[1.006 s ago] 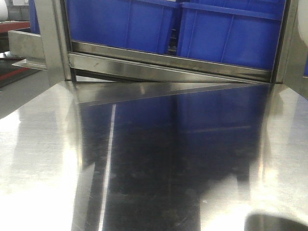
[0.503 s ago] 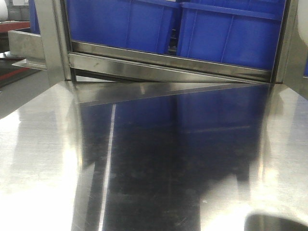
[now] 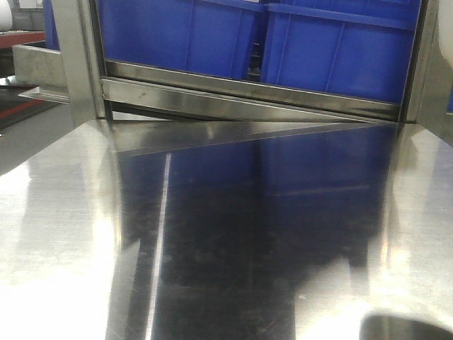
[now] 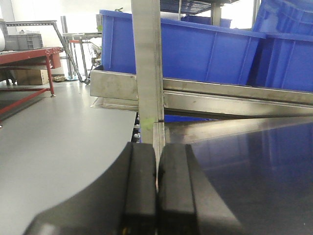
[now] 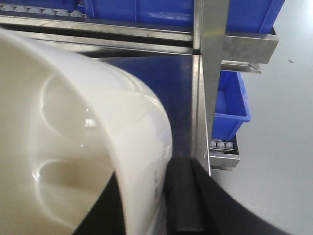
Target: Move white bin to right shelf second layer
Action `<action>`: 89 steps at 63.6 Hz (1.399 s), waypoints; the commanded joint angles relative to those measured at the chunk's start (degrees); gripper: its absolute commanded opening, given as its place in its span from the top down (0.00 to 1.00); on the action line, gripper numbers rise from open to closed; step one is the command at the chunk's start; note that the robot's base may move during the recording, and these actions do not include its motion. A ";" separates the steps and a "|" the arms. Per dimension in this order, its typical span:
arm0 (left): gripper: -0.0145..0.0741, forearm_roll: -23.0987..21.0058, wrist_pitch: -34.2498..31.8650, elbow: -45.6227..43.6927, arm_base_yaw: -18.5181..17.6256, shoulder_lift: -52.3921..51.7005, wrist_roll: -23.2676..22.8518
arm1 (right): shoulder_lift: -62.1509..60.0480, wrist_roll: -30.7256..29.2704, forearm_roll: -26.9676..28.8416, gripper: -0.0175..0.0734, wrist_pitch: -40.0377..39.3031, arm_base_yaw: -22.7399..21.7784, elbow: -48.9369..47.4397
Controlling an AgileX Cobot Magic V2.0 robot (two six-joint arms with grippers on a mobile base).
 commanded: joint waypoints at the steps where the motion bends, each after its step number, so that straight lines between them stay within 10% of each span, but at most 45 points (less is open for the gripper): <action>1: 0.74 -0.29 -5.07 1.90 -0.19 -0.76 -0.43 | -0.13 0.00 0.17 0.75 -5.95 -0.44 -1.87; 89: 0.74 -0.29 -5.07 1.90 -0.19 -0.76 -0.43 | -0.13 0.00 0.17 0.75 -5.95 -0.44 -1.87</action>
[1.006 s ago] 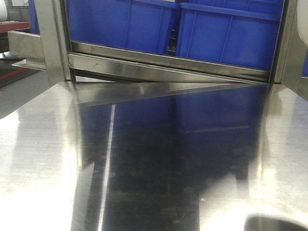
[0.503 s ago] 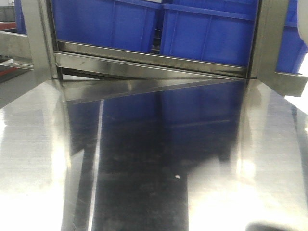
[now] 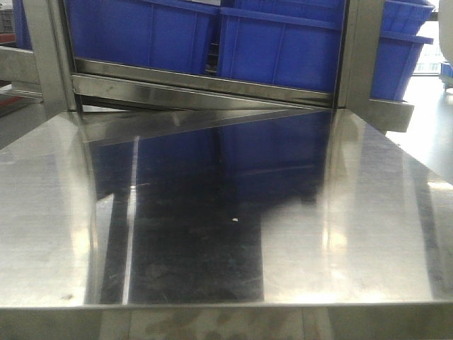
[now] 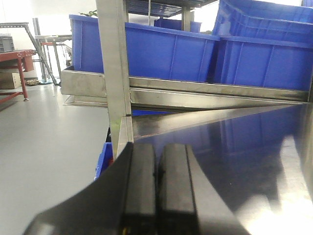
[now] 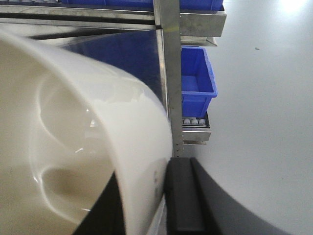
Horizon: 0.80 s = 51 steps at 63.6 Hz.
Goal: Move white bin to right shelf second layer
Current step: 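Back the base away from the table, turning, holding the bin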
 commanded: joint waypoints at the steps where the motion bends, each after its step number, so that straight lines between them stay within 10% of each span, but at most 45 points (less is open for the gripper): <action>1: 0.74 -0.29 -5.07 1.90 -0.19 -0.76 -0.43 | -0.13 0.00 0.17 0.75 -5.83 -0.44 -1.87; 51: 0.74 -0.29 -5.07 1.90 -0.19 -0.76 -0.43 | -0.15 0.00 0.17 0.75 -5.83 -0.44 -1.87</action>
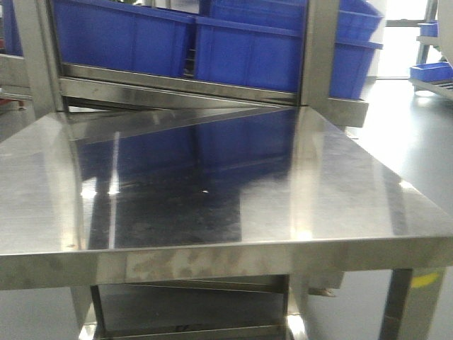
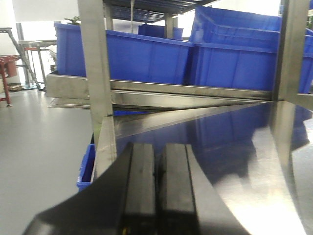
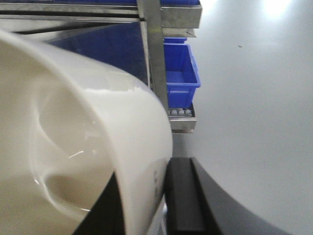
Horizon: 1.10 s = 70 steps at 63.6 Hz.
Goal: Move white bin to right shelf second layer
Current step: 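Back the base away from the table, turning, holding the bin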
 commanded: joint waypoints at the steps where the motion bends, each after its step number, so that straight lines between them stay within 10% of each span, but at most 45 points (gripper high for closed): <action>1: 0.74 -0.29 -5.07 1.90 -0.19 -0.76 -0.43 | 0.06 0.00 0.17 0.75 -5.73 -0.44 -1.87; 70: 0.74 -0.29 -5.07 1.90 -0.19 -0.76 -0.43 | 0.06 0.00 0.17 0.75 -5.73 -0.44 -1.87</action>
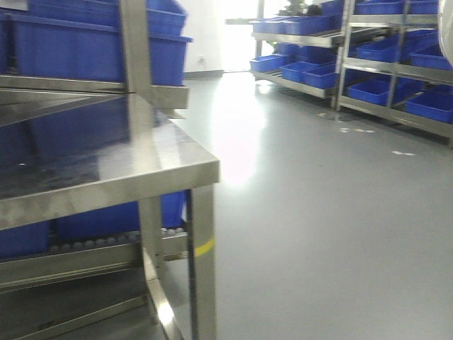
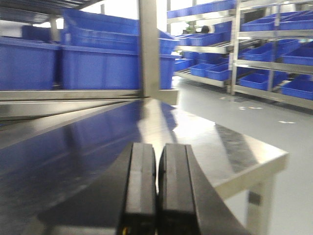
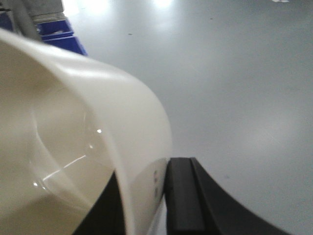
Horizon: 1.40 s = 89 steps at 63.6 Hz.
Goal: Move white bin to right shelf second layer
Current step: 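Back the base away from the table, turning, holding the bin, then drive the base forward along the yellow floor line holding the bin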
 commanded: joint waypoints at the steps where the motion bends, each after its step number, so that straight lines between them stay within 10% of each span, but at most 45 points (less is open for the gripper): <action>1: 0.74 -0.29 -5.07 1.90 -0.19 -0.76 -0.43 | 0.06 0.00 0.17 0.75 -5.73 -0.44 -1.87; 89: 0.74 -0.29 -5.07 1.90 -0.19 -0.76 -0.43 | 0.06 0.00 0.17 0.75 -5.73 -0.44 -1.87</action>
